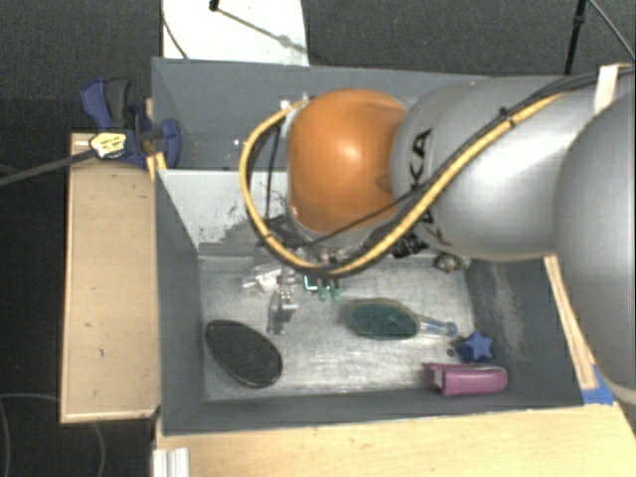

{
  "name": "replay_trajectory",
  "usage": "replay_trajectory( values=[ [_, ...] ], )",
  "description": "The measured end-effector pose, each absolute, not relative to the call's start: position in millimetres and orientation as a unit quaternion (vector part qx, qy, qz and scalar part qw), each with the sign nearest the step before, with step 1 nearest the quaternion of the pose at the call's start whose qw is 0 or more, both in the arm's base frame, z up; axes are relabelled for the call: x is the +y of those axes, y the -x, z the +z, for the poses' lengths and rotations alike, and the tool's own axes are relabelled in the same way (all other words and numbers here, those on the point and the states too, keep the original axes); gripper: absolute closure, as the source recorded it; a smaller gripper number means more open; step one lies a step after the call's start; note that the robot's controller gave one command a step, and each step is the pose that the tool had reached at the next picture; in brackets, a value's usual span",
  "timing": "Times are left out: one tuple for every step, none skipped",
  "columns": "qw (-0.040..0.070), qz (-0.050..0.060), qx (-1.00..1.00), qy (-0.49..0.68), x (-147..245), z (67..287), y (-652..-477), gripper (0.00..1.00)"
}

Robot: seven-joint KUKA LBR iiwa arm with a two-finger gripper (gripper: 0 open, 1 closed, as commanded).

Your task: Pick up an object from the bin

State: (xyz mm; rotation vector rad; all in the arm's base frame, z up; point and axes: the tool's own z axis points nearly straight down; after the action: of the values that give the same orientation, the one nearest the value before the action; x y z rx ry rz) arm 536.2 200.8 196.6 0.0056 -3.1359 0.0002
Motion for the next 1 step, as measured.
replay_trajectory(
  values=[
    [-0.001, 0.000, -1.000, -0.031, 191.1, 67.6, -554.5, 0.00]
  ],
)
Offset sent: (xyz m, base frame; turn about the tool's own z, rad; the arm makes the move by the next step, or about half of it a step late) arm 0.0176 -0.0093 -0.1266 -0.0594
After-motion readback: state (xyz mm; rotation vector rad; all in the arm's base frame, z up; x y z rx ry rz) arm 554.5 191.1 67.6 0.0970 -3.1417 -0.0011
